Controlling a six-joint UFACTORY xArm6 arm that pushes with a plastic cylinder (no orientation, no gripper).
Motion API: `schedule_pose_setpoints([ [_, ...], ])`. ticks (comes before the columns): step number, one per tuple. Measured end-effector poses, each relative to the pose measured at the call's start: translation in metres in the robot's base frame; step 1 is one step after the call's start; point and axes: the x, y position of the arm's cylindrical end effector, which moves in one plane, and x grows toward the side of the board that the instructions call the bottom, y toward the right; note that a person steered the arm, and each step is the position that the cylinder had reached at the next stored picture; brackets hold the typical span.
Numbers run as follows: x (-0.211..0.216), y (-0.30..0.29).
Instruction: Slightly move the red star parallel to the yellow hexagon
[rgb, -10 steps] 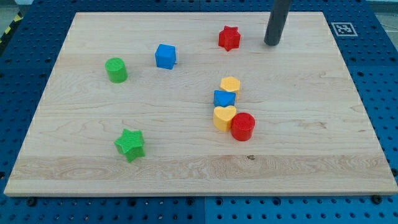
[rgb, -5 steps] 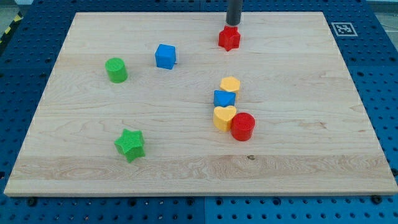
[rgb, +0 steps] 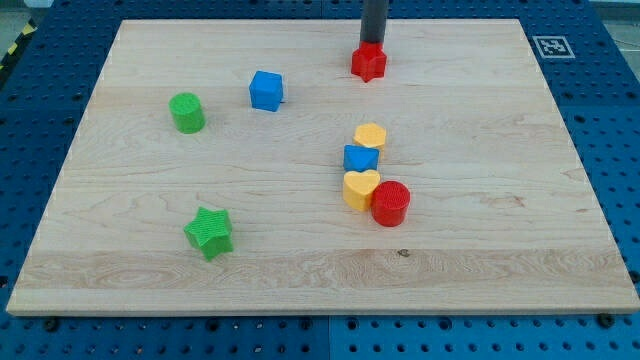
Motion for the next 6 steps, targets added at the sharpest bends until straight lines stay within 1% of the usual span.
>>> schedule_pose_setpoints([
  [1, 0.027, 0.001],
  [2, 0.028, 0.002],
  [5, 0.048, 0.007],
  [6, 0.048, 0.007],
])
